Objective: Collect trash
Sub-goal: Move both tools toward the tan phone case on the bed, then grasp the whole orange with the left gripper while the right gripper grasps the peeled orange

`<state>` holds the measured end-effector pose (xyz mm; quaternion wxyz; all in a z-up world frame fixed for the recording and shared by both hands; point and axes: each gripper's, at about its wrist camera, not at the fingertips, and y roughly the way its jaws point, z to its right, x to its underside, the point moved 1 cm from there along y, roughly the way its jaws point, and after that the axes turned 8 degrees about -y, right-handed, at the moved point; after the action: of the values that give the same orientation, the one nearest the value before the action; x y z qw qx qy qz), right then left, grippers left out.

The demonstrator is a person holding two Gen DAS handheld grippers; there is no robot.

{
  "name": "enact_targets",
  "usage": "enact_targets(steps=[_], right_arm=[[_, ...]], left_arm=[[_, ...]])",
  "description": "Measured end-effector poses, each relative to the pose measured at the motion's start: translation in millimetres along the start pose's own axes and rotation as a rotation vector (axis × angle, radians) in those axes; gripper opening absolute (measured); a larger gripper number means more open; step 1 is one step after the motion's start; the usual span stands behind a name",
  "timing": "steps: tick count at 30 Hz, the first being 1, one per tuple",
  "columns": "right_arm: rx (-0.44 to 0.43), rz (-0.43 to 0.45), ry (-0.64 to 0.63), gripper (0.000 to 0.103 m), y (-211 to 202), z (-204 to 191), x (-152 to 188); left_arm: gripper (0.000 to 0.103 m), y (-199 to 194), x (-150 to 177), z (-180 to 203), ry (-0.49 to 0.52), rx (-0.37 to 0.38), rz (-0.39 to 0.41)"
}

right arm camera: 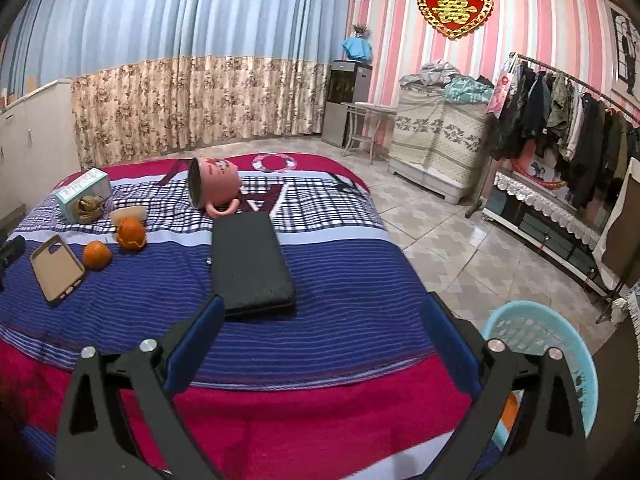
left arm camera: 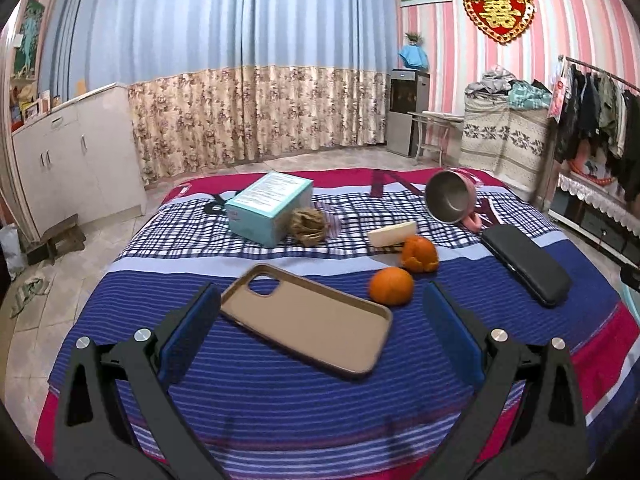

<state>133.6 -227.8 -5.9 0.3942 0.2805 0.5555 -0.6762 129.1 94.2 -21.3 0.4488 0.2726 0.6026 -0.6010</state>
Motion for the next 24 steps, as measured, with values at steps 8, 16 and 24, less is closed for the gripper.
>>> enact_targets(steps=[8, 16, 24], right_arm=[[-0.134, -0.019, -0.028, 0.098, 20.9, -35.9, -11.7], [-0.159, -0.047, -0.036, 0.098, 45.1, -60.4, -22.8], [-0.137, -0.094, 0.007, 0.098, 58.8, -54.0, -15.7]], left_arm=[[0.098, 9.8, -4.9, -24.2, 0.015, -0.036, -0.003], [0.097, 38.8, -13.0, -24.1, 0.024, 0.007, -0.071], [0.097, 85.0, -10.0, 41.1, 0.099, 0.131, -0.214]])
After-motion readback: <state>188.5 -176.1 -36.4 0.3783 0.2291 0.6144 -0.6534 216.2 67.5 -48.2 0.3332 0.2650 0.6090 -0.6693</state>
